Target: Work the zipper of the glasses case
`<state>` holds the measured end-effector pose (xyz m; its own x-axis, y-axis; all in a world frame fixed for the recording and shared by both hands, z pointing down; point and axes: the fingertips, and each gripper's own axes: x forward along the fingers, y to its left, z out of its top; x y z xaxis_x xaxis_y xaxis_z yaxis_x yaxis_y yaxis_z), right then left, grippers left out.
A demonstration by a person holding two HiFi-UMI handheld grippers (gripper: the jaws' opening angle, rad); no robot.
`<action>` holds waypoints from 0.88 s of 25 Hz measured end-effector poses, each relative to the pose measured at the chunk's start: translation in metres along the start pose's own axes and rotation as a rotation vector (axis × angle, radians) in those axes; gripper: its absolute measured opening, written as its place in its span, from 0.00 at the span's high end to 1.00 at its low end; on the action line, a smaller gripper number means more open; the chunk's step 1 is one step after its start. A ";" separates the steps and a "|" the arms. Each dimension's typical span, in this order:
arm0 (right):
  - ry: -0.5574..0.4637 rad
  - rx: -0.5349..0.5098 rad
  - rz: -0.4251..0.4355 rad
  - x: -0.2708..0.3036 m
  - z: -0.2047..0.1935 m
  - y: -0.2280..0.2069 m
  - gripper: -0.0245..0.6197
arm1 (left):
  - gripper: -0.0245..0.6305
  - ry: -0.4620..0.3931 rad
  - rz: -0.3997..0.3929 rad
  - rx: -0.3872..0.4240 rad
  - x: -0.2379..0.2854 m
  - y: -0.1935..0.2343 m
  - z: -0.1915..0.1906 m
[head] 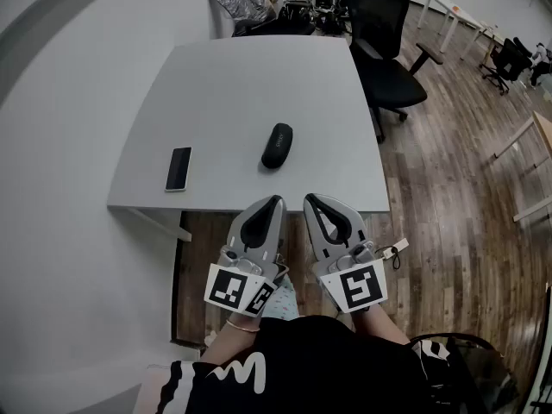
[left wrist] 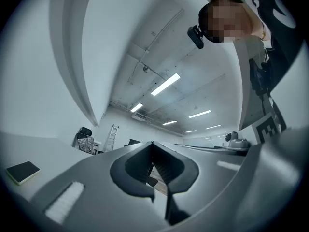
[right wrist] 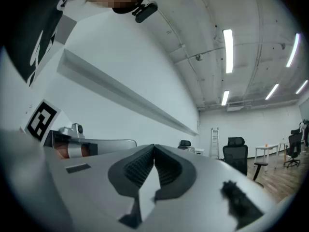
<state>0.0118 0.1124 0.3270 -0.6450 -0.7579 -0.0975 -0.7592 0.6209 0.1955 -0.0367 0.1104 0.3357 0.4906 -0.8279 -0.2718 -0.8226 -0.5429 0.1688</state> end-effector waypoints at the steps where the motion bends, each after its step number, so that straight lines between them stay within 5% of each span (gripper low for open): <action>1: -0.001 -0.005 0.004 0.017 -0.007 -0.007 0.95 | 0.96 -0.001 -0.001 0.000 0.012 0.014 -0.005; 9: -0.024 -0.005 -0.033 0.155 -0.020 -0.067 0.95 | 0.96 0.009 -0.069 0.013 0.122 0.116 -0.006; 15: -0.014 -0.006 -0.075 0.200 -0.021 -0.104 0.95 | 0.96 0.052 -0.092 0.002 0.173 0.153 -0.011; 18: 0.005 0.003 -0.083 0.209 -0.031 -0.121 0.95 | 0.95 0.188 -0.092 -0.036 0.191 0.175 -0.046; 22: -0.004 0.003 -0.069 0.214 -0.031 -0.132 0.95 | 0.70 0.532 -0.081 -0.138 0.197 0.220 -0.135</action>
<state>-0.0235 -0.1374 0.3102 -0.5916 -0.7980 -0.1150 -0.8020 0.5678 0.1856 -0.0818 -0.1913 0.4475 0.6575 -0.7203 0.2209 -0.7487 -0.5916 0.2993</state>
